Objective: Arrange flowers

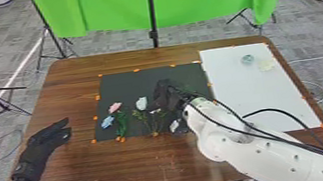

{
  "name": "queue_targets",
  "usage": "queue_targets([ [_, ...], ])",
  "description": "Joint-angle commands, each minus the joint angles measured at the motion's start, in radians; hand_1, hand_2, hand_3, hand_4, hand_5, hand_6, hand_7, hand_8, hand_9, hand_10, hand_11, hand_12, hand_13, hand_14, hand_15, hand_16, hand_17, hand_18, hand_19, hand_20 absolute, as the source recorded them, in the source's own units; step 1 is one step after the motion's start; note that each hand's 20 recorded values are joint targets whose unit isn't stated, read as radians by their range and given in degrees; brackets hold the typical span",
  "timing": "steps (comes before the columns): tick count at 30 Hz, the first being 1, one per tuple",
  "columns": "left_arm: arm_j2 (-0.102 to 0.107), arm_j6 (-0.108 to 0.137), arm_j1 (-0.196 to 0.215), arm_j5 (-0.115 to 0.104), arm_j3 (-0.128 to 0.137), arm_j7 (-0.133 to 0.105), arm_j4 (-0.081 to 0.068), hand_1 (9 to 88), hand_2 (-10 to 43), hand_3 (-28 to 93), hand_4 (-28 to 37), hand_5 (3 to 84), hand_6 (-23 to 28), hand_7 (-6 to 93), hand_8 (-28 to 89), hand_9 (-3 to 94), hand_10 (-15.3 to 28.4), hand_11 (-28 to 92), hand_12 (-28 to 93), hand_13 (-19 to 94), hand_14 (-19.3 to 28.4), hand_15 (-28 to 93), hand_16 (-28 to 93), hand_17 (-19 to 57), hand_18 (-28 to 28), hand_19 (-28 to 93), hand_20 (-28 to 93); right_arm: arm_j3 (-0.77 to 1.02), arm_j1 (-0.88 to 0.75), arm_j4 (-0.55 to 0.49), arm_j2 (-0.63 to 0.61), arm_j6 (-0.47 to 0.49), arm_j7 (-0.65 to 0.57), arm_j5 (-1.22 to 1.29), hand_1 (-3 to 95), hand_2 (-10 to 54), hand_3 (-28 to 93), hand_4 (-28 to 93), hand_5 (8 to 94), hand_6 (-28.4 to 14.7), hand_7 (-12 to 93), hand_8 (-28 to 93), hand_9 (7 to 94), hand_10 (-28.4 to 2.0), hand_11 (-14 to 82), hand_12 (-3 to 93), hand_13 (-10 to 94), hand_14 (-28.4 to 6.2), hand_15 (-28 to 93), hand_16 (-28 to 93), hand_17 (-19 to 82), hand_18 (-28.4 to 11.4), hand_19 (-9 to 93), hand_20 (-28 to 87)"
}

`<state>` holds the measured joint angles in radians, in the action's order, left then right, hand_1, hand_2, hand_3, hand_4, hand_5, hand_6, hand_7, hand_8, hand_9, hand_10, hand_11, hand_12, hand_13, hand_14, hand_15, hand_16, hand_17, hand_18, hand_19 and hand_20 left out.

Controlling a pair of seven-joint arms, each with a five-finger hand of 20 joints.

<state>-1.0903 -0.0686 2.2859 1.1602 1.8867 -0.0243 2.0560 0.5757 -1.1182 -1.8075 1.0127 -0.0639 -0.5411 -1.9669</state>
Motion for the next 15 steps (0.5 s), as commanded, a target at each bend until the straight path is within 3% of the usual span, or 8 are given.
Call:
queue_targets([
  [1,-0.007,-0.004,0.008,-0.001,0.002,0.006,-0.004,36.2,-7.8,62,-9.4,39.1,6.4,8.0,-5,38.5,13.4,16,11,32,16.7,13,0,5.4,13.6,14,15,0.020,0.003,-0.035,-0.013,0.052,0.005,0.009,36.3,-9.5,64,-13,82.5,0.0,21,-5,92.3,-12.7,27.5,24.3,94,-2.5,62,33,66,-17.1,93,61],
  [10,-0.014,0.000,0.016,0.000,0.003,0.000,0.001,36.1,-7.9,62,-9.4,39.1,6.4,8.0,-5,38.5,13.4,16,11,32,16.7,13,0,5.3,13.6,14,15,0.037,0.010,-0.039,-0.014,0.004,0.037,0.018,35.2,-9.5,65,-13,82.0,0.1,21,-9,92.2,-13.0,27.4,24.8,94,-2.8,62,34,66,-17.3,93,61],
  [15,-0.010,0.002,0.011,0.000,0.000,0.000,-0.001,36.2,-7.8,62,-9.5,39.1,6.4,8.0,-5,38.5,13.4,16,11,32,16.7,13,0,5.3,13.6,14,15,0.116,0.015,-0.067,-0.058,-0.135,0.044,-0.006,33.4,-9.1,65,-13,79.4,-0.2,21,-10,91.9,-13.0,27.3,24.9,93,-3.0,61,35,64,-17.4,93,61],
])
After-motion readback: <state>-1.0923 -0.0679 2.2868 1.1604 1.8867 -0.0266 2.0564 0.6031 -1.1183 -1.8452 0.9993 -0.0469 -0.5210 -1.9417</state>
